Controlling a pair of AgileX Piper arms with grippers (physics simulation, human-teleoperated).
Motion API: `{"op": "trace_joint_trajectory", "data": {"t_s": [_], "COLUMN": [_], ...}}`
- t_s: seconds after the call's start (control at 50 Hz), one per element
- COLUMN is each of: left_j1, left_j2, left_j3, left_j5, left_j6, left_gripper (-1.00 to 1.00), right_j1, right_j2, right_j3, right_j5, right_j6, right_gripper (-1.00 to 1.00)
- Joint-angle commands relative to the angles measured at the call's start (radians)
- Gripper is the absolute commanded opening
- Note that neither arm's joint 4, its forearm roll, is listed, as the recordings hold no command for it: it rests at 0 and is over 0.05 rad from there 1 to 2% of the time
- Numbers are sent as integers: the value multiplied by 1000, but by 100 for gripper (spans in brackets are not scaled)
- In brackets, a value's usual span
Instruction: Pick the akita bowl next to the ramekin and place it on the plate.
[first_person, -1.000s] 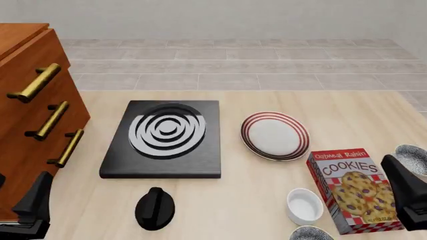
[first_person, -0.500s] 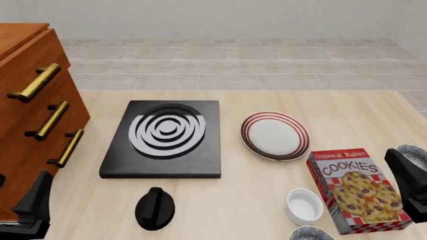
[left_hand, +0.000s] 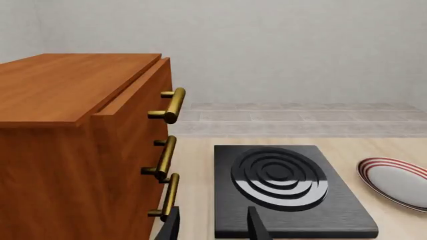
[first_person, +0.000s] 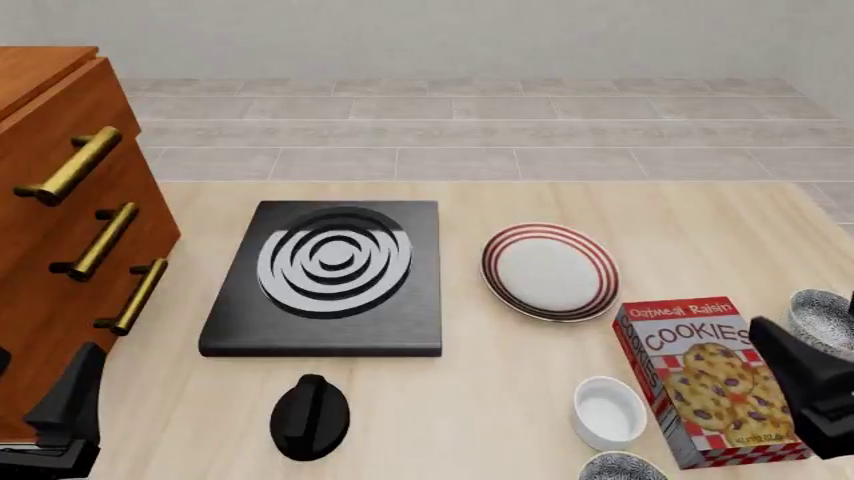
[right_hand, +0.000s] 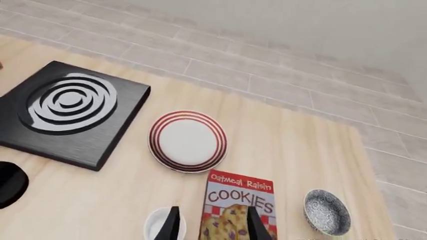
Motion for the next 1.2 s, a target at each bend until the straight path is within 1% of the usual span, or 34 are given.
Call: {"op": "trace_joint_trajectory", "data": {"t_s": [0.02,0.04,0.1,0.16,0.18,0.26,0.36,0.4,0.5,0.54,0.64,0.68,0.72,0.76,0.8,1.02,1.06,1.2], "left_j1": [0,0,0,0,0,0,0,0,0,0,0,0,0,0,0,0,0,0], "left_j2": [0,0,0,0,0,0,0,0,0,0,0,0,0,0,0,0,0,0], "left_j3": [0,0,0,0,0,0,0,0,0,0,0,0,0,0,0,0,0,0], "left_j5": [0,0,0,0,0,0,0,0,0,0,0,0,0,0,0,0,0,0], "left_j6": [0,0,0,0,0,0,0,0,0,0,0,0,0,0,0,0,0,0], "left_gripper": [100,100,100,100,100,100,100,100,100,100,100,100,100,100,100,100,100,100], "right_j1": [17,21,24,36,44,56,52,62,81,80,83,95,113,107,110,117,109,97], "right_j2": [2,7,5,9,7,5,-7,-5,-3,5,-2,0,7,-4,-7,-22,-25,-25], "right_j3": [-20,-20,-17,-21,-19,-14,-12,-15,-13,2,9,12,15,16,18,31,36,32], "right_j5": [54,57,70,87,98,118,144,157,175,177,184,197,216,229,241,290,298,317], "right_j6": [-17,-8,-27,-12,-21,-21,-38,-23,-27,-51,-53,-43,-22,-41,-50,-57,-71,-74], "right_gripper": [100,100,100,100,100,100,100,100,100,100,100,100,100,100,100,100,100,100]}}
